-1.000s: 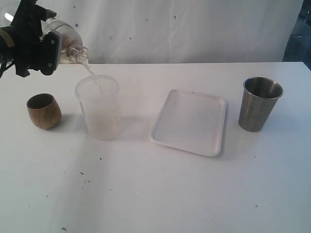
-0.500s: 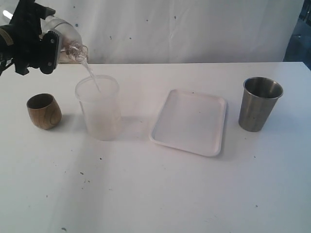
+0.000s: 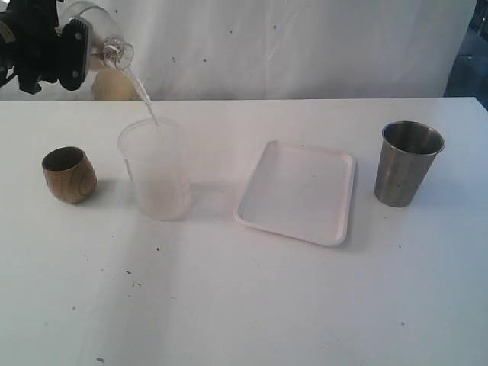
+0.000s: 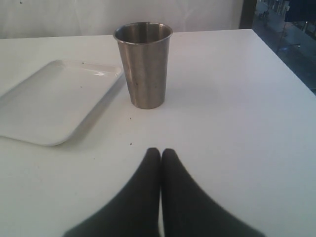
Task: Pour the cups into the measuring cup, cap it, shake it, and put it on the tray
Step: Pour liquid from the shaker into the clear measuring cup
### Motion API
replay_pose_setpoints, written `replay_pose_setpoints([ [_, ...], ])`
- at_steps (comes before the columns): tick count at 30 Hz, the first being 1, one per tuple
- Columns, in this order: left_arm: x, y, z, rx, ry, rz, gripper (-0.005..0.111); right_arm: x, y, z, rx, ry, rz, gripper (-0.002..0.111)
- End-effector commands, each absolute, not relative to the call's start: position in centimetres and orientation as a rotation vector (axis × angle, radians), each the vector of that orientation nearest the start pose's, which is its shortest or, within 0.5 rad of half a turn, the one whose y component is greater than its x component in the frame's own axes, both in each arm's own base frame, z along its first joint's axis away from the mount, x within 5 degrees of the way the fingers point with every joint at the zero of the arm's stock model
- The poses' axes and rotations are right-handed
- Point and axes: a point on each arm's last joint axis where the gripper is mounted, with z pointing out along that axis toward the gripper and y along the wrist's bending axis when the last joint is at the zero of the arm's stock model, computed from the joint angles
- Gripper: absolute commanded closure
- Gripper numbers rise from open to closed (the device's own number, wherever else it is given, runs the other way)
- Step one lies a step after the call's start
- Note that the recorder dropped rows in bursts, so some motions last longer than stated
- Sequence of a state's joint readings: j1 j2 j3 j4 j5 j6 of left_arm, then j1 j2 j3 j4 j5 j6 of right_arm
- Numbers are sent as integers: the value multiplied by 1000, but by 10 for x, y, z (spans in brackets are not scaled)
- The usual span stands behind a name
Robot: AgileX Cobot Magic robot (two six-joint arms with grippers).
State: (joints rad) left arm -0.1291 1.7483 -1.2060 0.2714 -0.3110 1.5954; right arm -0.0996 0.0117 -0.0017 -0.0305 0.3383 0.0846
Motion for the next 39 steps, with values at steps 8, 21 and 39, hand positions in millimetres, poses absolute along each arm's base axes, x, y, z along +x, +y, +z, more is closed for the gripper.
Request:
replay_pose_setpoints([
  [8, 414, -61, 328, 1527, 901, 1249, 107, 54, -6, 182, 145, 1823, -44, 108],
  [21, 403, -57, 355, 1581, 827, 1337, 107, 54, -6, 182, 145, 1823, -44, 108],
  [39, 400, -56, 399, 1491, 771, 1405, 107, 54, -6, 182, 145, 1823, -44, 108],
])
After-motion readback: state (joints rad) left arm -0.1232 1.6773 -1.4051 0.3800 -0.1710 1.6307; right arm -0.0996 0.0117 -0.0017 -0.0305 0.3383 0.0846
